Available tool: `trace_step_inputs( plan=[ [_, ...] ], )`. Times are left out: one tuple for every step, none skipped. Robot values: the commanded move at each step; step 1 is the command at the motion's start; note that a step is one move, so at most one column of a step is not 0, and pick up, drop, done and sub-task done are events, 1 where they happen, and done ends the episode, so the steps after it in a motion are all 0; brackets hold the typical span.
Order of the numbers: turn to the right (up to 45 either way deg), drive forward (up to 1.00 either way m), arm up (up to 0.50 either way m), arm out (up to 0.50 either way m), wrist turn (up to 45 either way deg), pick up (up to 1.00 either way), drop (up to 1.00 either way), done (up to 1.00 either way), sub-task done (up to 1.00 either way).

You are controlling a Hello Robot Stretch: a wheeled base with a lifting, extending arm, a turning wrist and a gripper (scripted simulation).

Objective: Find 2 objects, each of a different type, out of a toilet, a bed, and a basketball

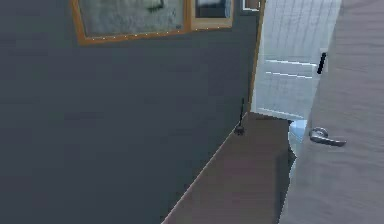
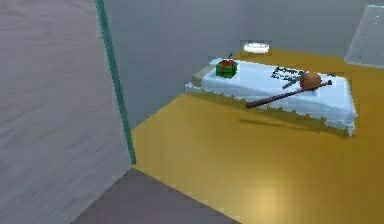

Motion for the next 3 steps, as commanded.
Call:
trace_step_inputs(
  plan=[
    [12.0, 0.0, 0.0, 0.0, 0.0, 0.0, 0.0, 0.0, 0.0],
    [0.0, 0.7, 0.0, 0.0, 0.0, 0.0, 0.0, 0.0, 0.0],
    [45.0, 0.0, 0.0, 0.0, 0.0, 0.0, 0.0, 0.0, 0.0]
  ],
)
